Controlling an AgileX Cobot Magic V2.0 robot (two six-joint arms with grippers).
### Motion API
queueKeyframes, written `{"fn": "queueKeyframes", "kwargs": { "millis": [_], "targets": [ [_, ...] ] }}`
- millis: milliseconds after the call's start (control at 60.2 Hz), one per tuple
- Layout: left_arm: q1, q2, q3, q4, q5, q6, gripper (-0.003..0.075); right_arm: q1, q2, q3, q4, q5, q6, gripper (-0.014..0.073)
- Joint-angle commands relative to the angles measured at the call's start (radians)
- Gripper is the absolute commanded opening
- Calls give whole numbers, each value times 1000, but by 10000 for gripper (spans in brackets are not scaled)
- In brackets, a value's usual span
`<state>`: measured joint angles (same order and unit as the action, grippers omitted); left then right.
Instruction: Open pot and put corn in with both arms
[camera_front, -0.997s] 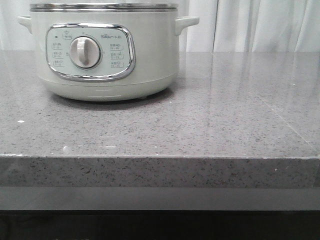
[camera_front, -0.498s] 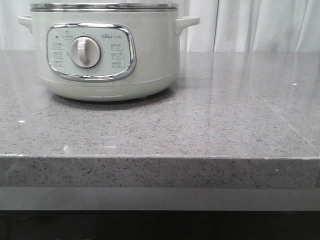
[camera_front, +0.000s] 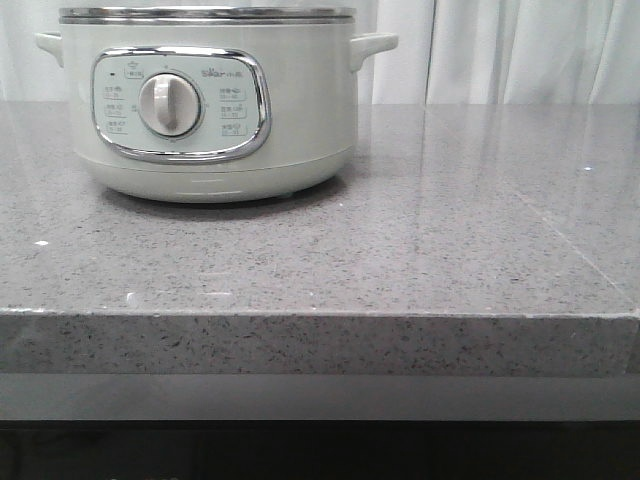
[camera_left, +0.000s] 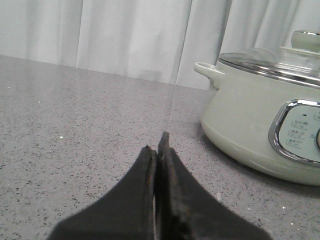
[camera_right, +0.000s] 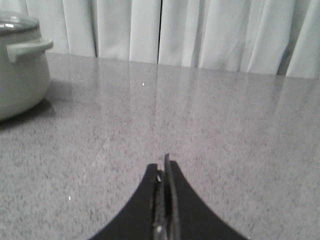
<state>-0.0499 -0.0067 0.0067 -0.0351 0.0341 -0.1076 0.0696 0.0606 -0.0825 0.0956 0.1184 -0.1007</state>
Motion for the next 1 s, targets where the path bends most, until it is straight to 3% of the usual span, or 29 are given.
{"fn": "queueKeyframes", "kwargs": {
  "millis": [0, 133, 980],
  "targets": [
    [-7, -16, 14, 2, -81, -7, -20, -6, -42, 32, 18, -104, -13, -68],
    [-7, -16, 14, 2, -81, -7, -20, -6, -94, 102, 32, -137, -13, -68],
    [-7, -14, 14, 2, -79, -7, -20, -6, -93, 99, 32, -118, -13, -68]
  ]
}}
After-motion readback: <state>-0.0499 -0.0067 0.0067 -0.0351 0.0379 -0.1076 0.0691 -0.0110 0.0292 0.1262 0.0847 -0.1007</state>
